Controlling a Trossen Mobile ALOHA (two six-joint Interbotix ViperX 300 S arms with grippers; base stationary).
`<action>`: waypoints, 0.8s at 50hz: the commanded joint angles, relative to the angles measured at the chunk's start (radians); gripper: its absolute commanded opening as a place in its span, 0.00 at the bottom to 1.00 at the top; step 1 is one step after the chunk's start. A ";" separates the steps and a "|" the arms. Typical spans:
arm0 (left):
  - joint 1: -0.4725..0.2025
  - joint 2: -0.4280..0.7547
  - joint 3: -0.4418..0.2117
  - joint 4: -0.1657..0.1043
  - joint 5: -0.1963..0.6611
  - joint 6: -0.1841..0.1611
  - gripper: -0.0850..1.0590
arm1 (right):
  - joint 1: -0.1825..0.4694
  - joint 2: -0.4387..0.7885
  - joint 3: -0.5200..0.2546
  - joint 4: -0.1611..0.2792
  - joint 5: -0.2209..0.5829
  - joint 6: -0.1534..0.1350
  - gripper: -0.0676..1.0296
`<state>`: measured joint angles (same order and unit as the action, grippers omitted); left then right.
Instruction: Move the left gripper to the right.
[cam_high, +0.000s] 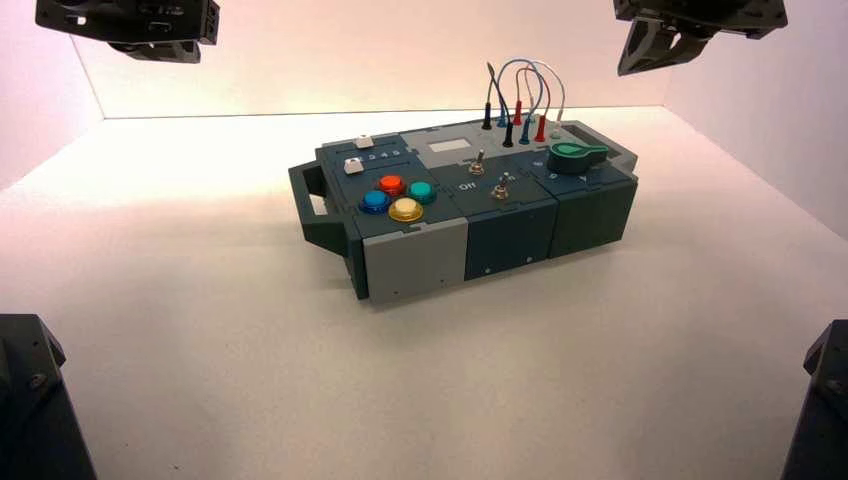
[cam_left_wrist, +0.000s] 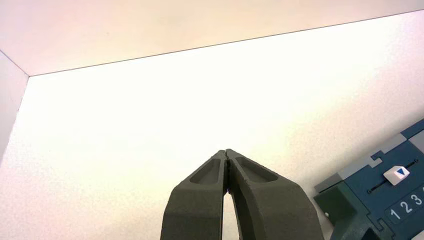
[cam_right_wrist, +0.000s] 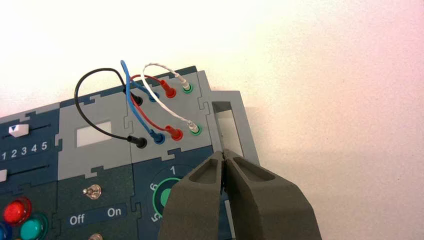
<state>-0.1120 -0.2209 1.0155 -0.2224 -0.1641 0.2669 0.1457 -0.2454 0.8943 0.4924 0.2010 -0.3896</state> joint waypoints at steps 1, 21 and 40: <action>0.000 -0.009 -0.031 0.002 -0.009 0.003 0.05 | 0.005 -0.011 -0.028 -0.002 -0.003 -0.003 0.04; -0.043 0.040 -0.080 -0.012 0.006 -0.032 0.05 | 0.005 0.009 -0.031 -0.003 0.000 -0.003 0.04; -0.293 0.117 -0.227 -0.020 0.038 -0.071 0.05 | 0.005 0.009 -0.031 -0.008 0.002 -0.003 0.04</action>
<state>-0.3482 -0.1227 0.8560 -0.2408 -0.1212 0.2102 0.1457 -0.2270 0.8912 0.4878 0.2071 -0.3896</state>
